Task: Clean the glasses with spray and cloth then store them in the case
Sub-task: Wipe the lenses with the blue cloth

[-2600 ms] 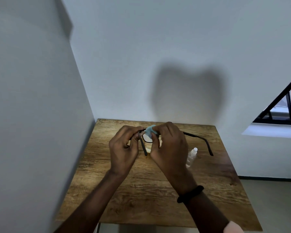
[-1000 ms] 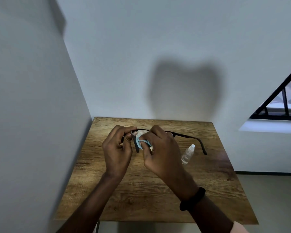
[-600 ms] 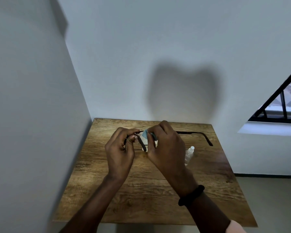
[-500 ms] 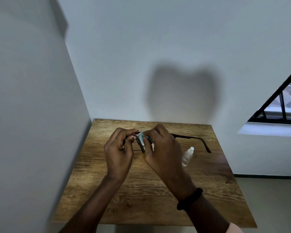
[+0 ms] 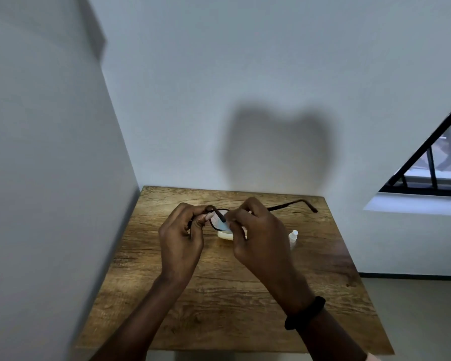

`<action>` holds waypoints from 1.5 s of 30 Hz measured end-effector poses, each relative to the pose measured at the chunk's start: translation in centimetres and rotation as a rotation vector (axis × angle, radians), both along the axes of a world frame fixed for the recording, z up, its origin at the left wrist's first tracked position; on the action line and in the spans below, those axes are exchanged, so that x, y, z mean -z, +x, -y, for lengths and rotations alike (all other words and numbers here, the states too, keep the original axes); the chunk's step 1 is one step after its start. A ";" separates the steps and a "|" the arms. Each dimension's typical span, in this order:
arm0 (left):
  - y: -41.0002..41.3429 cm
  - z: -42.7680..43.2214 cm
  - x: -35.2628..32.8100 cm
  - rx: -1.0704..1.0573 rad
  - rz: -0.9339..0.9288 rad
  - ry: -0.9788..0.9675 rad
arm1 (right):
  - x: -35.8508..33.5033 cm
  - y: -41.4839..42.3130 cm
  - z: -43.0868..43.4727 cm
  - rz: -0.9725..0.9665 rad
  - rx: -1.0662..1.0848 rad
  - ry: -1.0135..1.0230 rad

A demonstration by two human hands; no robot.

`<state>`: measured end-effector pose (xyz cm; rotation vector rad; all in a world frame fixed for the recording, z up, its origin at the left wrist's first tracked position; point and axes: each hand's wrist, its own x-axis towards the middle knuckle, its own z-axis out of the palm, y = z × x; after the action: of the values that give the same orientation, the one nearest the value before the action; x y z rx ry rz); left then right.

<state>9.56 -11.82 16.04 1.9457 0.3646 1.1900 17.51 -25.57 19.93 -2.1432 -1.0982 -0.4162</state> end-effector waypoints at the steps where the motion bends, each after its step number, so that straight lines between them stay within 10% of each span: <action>1: 0.1 -0.2 0.2 -0.002 -0.009 -0.006 | -0.1 0.0 0.0 -0.042 0.029 0.083; 9: 0.1 0.3 -0.6 0.020 -0.033 0.005 | -0.7 -1.7 -1.2 -0.511 -0.020 0.644; 26: -0.3 0.5 0.1 0.005 -0.084 0.244 | 1.1 -1.7 -2.0 -0.062 -0.036 0.324; 45: -0.2 1.4 -1.2 0.052 -0.067 0.259 | -0.8 -2.1 -1.8 -0.125 -0.004 0.483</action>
<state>9.37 -13.24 17.21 2.2078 0.2000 1.1887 15.40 -23.82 20.70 -1.7147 -0.8302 -0.4826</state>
